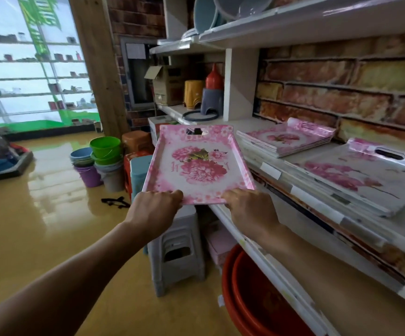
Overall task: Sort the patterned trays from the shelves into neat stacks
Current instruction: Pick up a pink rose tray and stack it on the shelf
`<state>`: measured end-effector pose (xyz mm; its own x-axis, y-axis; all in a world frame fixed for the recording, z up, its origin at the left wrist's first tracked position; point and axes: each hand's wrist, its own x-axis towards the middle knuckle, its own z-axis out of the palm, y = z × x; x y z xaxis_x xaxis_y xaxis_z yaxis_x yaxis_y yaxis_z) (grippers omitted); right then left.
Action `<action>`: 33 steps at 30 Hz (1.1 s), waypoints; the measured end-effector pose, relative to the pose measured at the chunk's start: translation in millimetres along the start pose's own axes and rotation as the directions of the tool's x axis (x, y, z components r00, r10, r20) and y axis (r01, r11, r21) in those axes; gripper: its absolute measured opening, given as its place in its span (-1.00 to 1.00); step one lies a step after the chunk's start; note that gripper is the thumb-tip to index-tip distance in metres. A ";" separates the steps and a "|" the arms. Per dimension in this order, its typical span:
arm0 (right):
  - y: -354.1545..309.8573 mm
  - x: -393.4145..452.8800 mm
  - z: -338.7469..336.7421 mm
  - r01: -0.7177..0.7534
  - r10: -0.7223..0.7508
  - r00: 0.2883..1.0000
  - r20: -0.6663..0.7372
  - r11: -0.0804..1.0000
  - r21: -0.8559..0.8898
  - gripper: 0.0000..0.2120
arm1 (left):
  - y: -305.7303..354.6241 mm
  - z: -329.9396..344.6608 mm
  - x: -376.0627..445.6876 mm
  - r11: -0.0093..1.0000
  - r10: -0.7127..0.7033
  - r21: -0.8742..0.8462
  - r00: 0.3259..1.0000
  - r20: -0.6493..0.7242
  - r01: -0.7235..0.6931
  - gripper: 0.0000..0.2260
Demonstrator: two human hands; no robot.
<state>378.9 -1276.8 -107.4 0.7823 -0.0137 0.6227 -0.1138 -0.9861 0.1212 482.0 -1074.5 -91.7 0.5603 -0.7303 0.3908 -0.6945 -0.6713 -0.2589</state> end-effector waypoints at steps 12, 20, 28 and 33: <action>116.8 29.9 28.6 -0.190 0.192 0.981 -0.004 0.972 -0.139 -0.76 | 46.7 48.3 157.2 0.977 0.196 -0.064 0.976 -0.095 -0.202 -0.78; 164.4 31.8 27.9 -0.349 0.379 0.925 0.024 0.872 -0.343 -0.73 | 83.2 77.3 248.2 0.880 0.399 -0.162 0.880 -0.256 -0.446 -0.86; 187.6 24.3 17.5 -0.497 0.614 0.789 -0.008 0.632 -0.594 -0.67 | 128.6 77.8 310.2 0.757 0.563 -0.161 0.757 -0.332 -0.633 -0.87; 188.0 6.4 8.5 -0.542 0.707 0.707 -0.019 0.524 -0.657 -0.76 | 158.2 76.1 325.7 0.655 0.659 -0.169 0.666 -0.349 -0.737 -0.80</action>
<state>367.7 -1463.7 -87.3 0.4607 -0.7040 0.5405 -0.8860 -0.4007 0.2333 588.9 -1428.2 -72.7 -0.2422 -0.8851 0.3974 -0.9439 0.1201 -0.3078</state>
